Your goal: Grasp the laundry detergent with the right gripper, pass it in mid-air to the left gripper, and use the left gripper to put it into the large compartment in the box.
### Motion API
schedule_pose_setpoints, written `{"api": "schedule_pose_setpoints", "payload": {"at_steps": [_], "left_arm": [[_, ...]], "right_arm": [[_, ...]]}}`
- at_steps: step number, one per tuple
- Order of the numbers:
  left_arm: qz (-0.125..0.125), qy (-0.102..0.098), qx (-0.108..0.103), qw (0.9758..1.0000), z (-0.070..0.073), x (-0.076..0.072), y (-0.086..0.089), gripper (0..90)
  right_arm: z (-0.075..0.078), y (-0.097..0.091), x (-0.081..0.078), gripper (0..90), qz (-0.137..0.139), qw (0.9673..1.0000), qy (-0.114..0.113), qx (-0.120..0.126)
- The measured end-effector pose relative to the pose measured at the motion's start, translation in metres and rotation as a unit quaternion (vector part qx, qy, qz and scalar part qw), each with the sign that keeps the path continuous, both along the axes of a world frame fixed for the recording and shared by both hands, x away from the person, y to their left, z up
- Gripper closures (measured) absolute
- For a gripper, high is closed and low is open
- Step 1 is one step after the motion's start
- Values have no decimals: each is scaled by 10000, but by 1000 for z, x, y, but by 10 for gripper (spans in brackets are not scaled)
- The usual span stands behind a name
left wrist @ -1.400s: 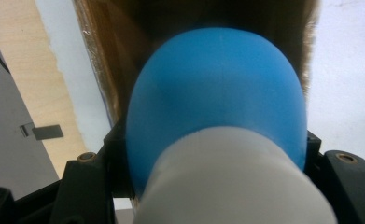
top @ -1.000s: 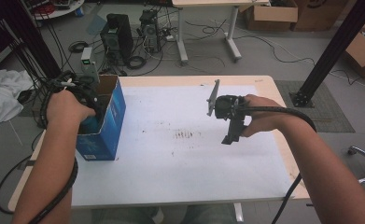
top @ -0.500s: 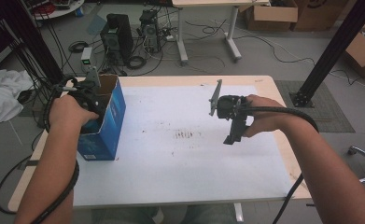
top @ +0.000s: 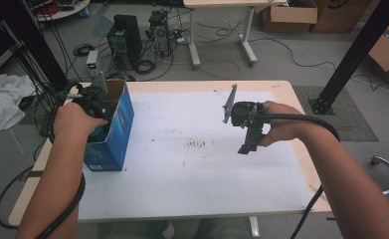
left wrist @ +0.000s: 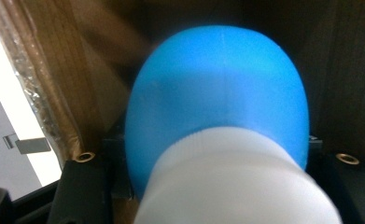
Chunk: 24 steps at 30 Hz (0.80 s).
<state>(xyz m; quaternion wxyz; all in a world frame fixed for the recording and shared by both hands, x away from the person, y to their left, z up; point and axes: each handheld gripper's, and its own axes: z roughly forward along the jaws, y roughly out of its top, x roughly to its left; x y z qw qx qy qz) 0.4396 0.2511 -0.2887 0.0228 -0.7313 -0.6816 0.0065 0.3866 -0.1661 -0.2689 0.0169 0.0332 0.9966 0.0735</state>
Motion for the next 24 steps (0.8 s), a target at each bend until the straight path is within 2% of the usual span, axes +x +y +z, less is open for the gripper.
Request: {"api": "schedule_pose_setpoints", "payload": {"at_steps": [4,9,16,24], "left_arm": [[10,24,-89,10000,0,-1,2,343],[-27,-56,-67,10000,3,-2,0,309],[22,-58,-107,9999,9,-2,0,306],[-40,-97,25,9999,21,-3,-4,271]], "right_arm": [[-1,4,0,0,29,10000,-2,17],[1,7,0,0,52,10000,-2,3],[1,8,0,0,63,10000,-4,5],[0,7,-1,0,50,10000,1,46]]}}
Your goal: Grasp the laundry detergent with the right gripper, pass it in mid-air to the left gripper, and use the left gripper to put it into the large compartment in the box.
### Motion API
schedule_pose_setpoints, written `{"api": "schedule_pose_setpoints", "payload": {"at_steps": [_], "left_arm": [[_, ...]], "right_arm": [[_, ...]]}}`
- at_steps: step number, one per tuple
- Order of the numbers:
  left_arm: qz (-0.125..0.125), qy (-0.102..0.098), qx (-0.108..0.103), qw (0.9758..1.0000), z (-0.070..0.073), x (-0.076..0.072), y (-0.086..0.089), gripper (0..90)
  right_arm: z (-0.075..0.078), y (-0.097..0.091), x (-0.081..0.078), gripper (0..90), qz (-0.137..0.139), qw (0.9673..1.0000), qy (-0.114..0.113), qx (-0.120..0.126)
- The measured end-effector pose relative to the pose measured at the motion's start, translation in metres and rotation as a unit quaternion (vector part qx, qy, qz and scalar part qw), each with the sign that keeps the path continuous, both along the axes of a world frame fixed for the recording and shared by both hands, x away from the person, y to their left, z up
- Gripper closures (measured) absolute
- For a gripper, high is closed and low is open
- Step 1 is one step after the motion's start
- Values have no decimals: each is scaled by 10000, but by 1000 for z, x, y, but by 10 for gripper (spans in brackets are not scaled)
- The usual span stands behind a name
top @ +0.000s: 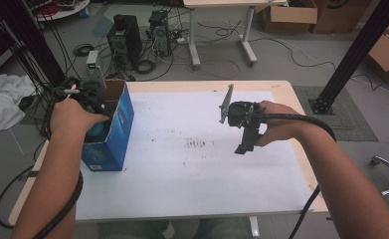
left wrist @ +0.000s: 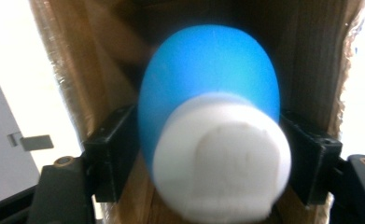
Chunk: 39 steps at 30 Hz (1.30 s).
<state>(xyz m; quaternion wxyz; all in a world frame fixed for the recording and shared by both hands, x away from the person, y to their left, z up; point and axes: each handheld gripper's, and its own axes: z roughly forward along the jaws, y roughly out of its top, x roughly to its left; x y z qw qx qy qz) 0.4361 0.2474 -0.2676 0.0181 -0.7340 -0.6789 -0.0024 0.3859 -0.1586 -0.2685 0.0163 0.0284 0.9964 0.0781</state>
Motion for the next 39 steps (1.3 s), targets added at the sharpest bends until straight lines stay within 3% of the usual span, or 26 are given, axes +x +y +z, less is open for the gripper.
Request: {"api": "schedule_pose_setpoints", "payload": {"at_steps": [5,12,20,29,39], "left_arm": [[-19,74,76,9999,9,-1,-1,217],[-71,-63,106,9999,22,0,-3,197],[-335,-191,68,9992,45,0,-6,161],[-727,-357,18,9967,72,-1,-14,123],[-1069,-482,-24,9931,93,-3,-32,110]], "right_arm": [[1,0,1,0,20,10000,-17,12],[2,0,1,0,16,10000,-5,-2],[3,0,1,0,-7,10000,11,-57],[4,-1,1,0,-28,9999,17,-96],[4,-3,1,0,-43,9999,46,-114]]}}
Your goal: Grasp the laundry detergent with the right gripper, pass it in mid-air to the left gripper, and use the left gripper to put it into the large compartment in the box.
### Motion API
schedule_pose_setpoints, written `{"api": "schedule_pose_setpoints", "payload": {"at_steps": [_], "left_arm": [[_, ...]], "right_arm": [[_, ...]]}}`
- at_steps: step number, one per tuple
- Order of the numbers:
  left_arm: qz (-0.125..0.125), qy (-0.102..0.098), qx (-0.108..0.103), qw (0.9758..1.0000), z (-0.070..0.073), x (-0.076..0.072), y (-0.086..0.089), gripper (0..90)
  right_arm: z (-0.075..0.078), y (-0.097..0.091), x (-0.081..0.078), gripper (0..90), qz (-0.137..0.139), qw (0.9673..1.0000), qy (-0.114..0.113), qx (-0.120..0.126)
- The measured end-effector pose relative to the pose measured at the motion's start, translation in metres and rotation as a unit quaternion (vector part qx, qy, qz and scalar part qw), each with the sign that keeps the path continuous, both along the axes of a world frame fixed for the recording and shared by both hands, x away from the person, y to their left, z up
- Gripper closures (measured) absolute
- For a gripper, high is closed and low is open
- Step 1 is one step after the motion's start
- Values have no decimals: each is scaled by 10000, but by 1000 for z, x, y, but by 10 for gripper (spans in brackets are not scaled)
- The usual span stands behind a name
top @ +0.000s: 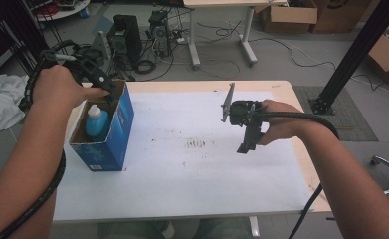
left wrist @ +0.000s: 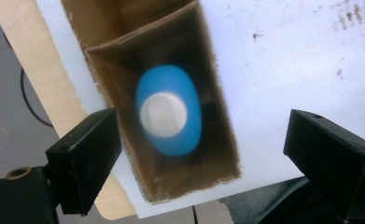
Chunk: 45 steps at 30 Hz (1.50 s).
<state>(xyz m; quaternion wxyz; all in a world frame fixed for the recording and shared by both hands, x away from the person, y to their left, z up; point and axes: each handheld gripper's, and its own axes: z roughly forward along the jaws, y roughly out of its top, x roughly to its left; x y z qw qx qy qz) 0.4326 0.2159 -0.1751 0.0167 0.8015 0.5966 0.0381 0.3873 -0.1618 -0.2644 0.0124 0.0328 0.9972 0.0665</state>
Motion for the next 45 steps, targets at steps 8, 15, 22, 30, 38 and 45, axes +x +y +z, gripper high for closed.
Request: {"api": "schedule_pose_setpoints", "payload": {"at_steps": [8,15,22,30,38,45], "left_arm": [[-359,-95,-67,9993,13,-1,-17,88],[-831,-41,-123,9965,16,-2,-32,26],[-1700,31,-93,9854,7,-4,-52,1],[-2929,243,-170,9557,-7,-10,-77,1],[-4268,602,-329,9017,-17,-24,-99,1],[-4793,890,-353,8724,-33,-35,-111,1]], "right_arm": [[1,-1,0,0,-20,10000,-12,-16],[0,-1,-1,0,-22,10000,1,-25],[1,-2,-1,0,-43,10000,13,-13],[1,-1,0,0,-44,10000,49,-71],[2,-1,2,0,-48,9999,62,-115],[3,-1,3,0,-65,9999,70,-95]]}}
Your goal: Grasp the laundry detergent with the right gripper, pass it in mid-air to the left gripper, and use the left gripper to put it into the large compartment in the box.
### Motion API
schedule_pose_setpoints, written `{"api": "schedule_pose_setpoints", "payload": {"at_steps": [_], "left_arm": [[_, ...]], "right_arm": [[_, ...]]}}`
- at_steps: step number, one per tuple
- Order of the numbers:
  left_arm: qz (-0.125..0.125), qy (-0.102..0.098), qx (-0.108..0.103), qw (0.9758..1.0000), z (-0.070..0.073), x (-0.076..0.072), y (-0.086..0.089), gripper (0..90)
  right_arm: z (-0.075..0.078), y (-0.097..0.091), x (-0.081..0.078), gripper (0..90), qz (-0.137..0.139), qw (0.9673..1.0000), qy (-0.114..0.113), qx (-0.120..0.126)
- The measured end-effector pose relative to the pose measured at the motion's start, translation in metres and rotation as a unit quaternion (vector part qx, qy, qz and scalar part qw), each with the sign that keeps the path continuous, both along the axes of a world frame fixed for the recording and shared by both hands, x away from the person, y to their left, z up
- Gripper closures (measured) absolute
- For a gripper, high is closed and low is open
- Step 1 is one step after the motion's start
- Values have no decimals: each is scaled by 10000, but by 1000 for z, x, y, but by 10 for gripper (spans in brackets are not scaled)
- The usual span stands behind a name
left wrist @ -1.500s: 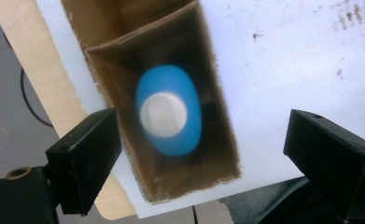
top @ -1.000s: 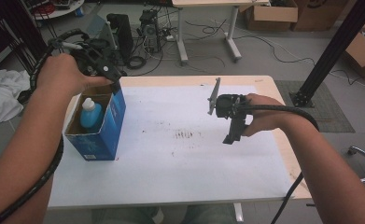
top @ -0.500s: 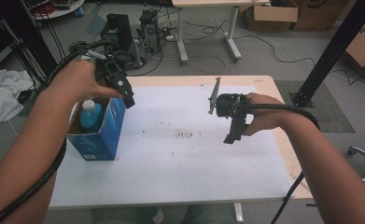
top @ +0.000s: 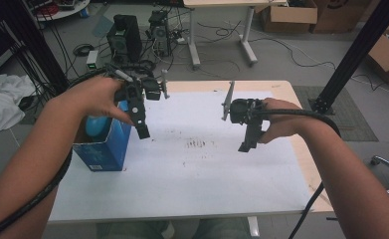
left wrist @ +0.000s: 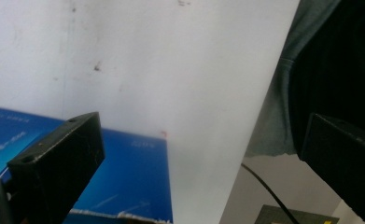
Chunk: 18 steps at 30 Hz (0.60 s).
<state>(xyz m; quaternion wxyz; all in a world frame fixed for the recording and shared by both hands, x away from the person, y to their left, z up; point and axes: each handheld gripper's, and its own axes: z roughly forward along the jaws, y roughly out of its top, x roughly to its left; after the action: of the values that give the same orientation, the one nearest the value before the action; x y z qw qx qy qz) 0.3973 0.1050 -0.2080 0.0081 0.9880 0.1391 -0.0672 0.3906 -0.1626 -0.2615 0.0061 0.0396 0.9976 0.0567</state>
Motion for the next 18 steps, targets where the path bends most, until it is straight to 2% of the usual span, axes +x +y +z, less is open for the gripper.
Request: {"api": "schedule_pose_setpoints", "payload": {"at_steps": [7,18], "left_arm": [[-156,21,-26,9999,-1,-3,-5,1],[-216,1,-38,9998,2,-7,-8,1]], "right_arm": [[-2,0,1,0,2,10000,29,-6],[-1,-3,1,0,-23,10000,16,14]]}}
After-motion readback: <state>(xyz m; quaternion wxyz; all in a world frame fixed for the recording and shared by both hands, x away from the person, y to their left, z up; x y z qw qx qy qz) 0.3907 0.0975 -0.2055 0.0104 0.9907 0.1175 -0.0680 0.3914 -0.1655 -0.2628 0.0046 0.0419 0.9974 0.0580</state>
